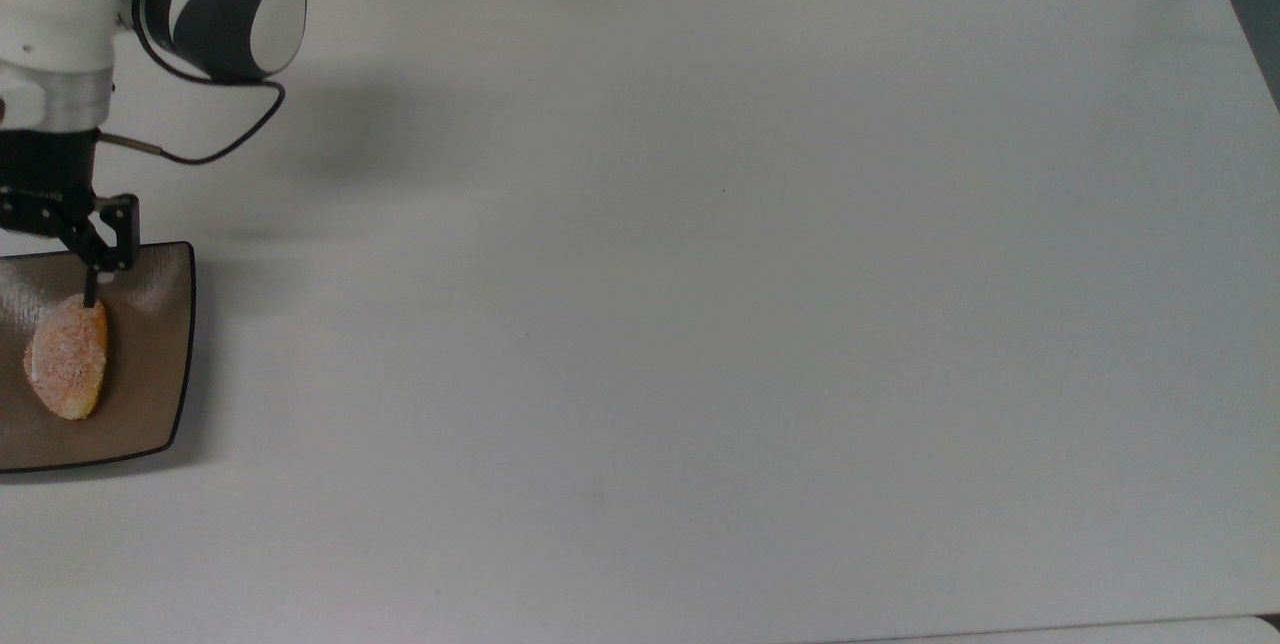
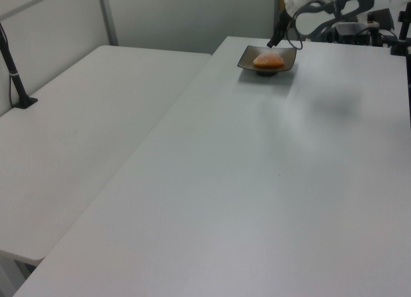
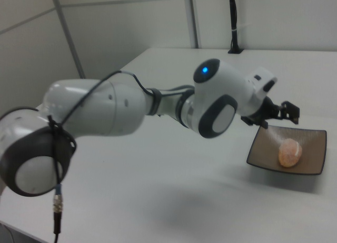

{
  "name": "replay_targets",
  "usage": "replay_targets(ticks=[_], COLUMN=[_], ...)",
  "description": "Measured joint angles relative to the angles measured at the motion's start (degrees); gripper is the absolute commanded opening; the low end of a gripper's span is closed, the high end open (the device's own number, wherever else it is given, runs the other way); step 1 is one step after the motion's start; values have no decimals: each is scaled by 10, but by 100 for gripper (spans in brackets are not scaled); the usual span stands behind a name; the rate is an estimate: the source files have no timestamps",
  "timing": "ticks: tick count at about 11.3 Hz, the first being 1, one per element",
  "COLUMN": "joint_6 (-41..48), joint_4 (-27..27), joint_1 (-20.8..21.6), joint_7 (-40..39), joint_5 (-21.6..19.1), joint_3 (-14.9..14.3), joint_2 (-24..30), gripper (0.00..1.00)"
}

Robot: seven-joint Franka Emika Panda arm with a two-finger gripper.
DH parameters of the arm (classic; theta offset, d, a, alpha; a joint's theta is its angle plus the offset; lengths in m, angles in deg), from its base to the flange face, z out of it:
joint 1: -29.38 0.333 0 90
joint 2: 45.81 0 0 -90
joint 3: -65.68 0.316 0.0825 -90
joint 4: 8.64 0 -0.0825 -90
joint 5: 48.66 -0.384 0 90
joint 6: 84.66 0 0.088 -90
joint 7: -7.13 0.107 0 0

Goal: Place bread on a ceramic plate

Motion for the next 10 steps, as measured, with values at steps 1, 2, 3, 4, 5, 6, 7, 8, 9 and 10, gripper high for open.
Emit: replay_targets(ticks=[1,2,3,4,5,6,7,8,9,10], joint_6=[10,39,77,123,188,248,310,376,449,508], joint_4=[14,21,23,24,24,25,25,25,25,26], joint_1=[2,3,4,5,7,11,17,23,30,41], joint_7=[1,8,15,30,49,69,100,139,190,244], joint_5=[0,-1,-2,-4,-7,-22,-46,-61,-66,-68], joint_3=[0,0,0,0,0,0,0,1,1,1], joint_2=[27,54,81,109,139,167,197,227,261,291], gripper=[100,100,100,100,100,100,100,100,100,100])
